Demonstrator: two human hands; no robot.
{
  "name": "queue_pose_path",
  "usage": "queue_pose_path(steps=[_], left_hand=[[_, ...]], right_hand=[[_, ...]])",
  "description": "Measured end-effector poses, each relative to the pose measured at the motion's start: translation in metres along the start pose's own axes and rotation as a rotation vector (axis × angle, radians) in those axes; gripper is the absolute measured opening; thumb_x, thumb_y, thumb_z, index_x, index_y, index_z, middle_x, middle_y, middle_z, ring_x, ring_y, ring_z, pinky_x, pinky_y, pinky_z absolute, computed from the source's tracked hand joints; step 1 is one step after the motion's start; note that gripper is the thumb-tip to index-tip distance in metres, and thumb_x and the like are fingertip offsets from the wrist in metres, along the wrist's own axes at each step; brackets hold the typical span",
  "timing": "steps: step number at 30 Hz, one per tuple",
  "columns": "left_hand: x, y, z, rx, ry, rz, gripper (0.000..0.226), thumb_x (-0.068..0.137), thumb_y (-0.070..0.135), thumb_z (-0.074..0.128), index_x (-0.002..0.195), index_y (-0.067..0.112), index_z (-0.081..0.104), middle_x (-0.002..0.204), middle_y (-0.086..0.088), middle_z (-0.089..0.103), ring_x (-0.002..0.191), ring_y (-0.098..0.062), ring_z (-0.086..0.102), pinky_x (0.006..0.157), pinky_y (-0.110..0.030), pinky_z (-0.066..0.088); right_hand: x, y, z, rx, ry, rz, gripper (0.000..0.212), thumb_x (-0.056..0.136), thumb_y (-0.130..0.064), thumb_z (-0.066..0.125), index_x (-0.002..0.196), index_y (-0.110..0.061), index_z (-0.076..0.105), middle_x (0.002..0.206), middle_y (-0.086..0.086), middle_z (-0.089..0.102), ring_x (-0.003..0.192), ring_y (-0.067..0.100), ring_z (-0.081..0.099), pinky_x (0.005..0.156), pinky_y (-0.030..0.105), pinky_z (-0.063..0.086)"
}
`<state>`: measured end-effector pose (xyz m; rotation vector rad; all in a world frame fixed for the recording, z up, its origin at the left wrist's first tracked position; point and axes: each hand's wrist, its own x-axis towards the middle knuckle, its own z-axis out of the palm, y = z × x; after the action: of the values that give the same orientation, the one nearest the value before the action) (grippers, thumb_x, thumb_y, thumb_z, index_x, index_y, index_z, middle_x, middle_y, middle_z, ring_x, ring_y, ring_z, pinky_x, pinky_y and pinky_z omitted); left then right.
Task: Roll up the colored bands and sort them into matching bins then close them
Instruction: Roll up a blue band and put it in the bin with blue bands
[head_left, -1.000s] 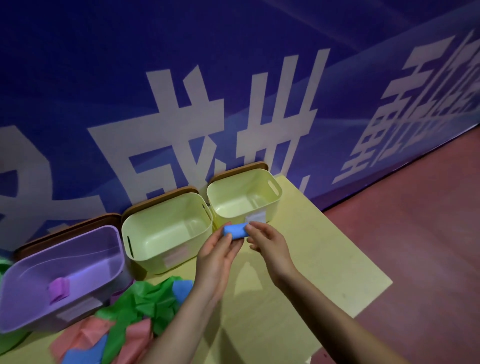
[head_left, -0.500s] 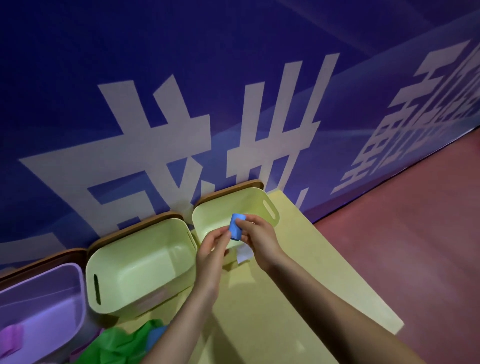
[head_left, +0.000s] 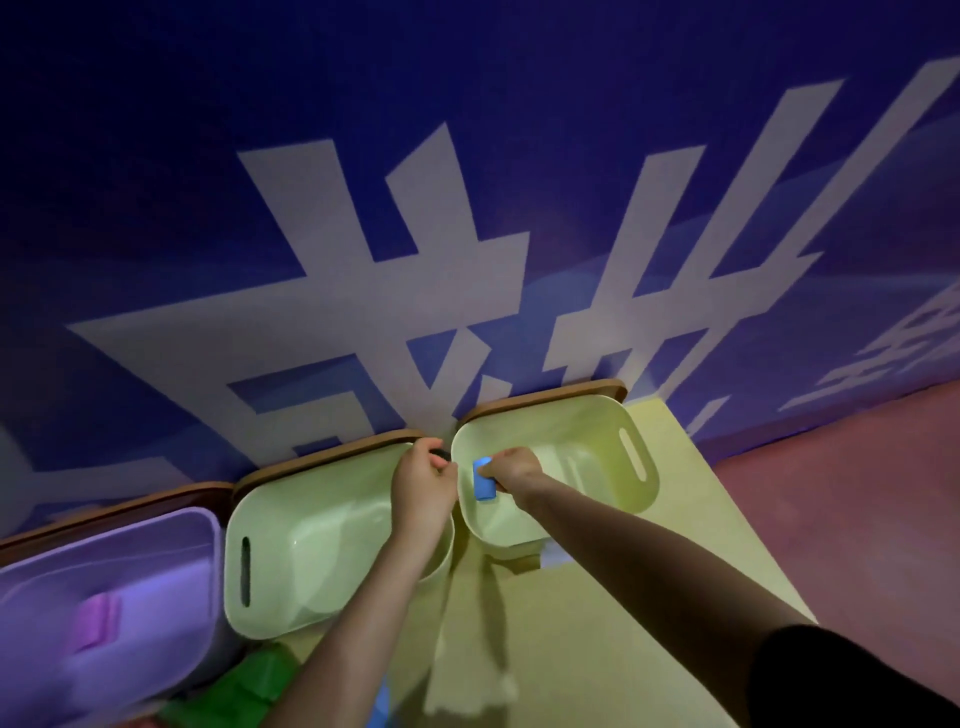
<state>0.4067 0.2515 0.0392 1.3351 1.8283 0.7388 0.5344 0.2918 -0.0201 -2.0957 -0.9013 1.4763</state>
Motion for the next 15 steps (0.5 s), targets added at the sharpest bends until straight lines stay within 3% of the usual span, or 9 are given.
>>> queue_pose_path(steps=[2, 5, 10, 15], left_hand=[[0.004, 0.0, 0.002, 0.106, 0.013, 0.024, 0.029, 0.085, 0.01, 0.057, 0.113, 0.012, 0.062, 0.089, -0.004, 0.062, 0.077, -0.024, 0.061, 0.071, -0.033, 0.049], [0.006, 0.001, 0.002, 0.264, 0.02, 0.058, 0.023, 0.088, 0.019, 0.056, 0.108, 0.019, 0.068, 0.097, -0.001, 0.058, 0.072, -0.018, 0.054, 0.061, -0.025, 0.038], [0.009, -0.001, 0.001, 0.269, 0.03, 0.057, 0.018, 0.088, 0.021, 0.057, 0.099, 0.022, 0.072, 0.085, 0.003, 0.051, 0.072, -0.021, 0.055, 0.062, -0.03, 0.045], [0.006, -0.003, 0.004, 0.243, 0.055, 0.076, 0.022, 0.091, 0.023, 0.056, 0.109, 0.02, 0.069, 0.093, 0.001, 0.053, 0.076, -0.02, 0.056, 0.067, -0.032, 0.05]], right_hand=[[0.008, 0.001, 0.007, -0.103, -0.004, 0.02, 0.03, 0.083, -0.014, 0.071, 0.105, 0.006, 0.064, 0.091, 0.011, 0.057, 0.084, 0.022, 0.055, 0.08, 0.032, 0.049], [0.012, 0.001, 0.012, -0.177, 0.007, 0.072, 0.038, 0.083, -0.021, 0.071, 0.11, 0.004, 0.062, 0.094, 0.01, 0.057, 0.083, 0.022, 0.055, 0.071, 0.027, 0.044], [0.018, 0.001, 0.016, -0.264, 0.006, 0.081, 0.039, 0.083, -0.025, 0.071, 0.111, 0.002, 0.064, 0.093, 0.008, 0.058, 0.084, 0.021, 0.056, 0.069, 0.025, 0.043], [0.015, 0.0, 0.018, -0.337, 0.011, 0.058, 0.036, 0.088, -0.029, 0.065, 0.113, -0.003, 0.065, 0.112, 0.01, 0.066, 0.104, 0.024, 0.062, 0.073, 0.022, 0.041]])
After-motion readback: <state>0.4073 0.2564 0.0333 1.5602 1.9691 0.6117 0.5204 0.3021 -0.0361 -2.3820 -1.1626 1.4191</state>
